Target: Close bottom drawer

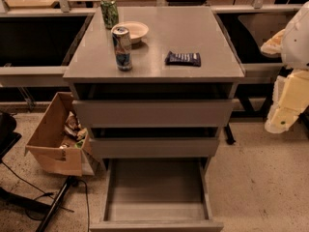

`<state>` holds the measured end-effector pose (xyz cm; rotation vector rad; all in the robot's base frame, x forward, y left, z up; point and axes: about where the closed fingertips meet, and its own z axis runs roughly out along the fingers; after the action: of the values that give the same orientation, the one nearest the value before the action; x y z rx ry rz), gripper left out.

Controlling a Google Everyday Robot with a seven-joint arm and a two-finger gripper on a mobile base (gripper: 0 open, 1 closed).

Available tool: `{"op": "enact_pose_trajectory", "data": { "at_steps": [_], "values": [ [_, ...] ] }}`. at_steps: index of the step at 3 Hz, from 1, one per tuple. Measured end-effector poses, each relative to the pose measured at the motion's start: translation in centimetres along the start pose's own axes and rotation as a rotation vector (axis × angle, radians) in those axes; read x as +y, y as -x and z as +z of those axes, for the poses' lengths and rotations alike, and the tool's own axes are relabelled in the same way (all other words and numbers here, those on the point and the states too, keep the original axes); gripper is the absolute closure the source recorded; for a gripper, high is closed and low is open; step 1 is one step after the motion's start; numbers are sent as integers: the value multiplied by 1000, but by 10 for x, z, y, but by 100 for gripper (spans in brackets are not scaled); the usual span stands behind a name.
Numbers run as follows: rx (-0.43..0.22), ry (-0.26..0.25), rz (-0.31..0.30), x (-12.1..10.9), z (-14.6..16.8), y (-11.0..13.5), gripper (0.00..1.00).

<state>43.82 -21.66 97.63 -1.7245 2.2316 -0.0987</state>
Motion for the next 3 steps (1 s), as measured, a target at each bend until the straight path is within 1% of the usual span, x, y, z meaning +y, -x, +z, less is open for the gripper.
{"op": "enact_pose_trajectory", "data": {
  "at_steps": [1,2,3],
  "values": [
    [0,0,0,0,0,0,0],
    [-29,6,-1,15,20,0,0],
    [-103,5,37,52,60,2,0]
  ]
}}
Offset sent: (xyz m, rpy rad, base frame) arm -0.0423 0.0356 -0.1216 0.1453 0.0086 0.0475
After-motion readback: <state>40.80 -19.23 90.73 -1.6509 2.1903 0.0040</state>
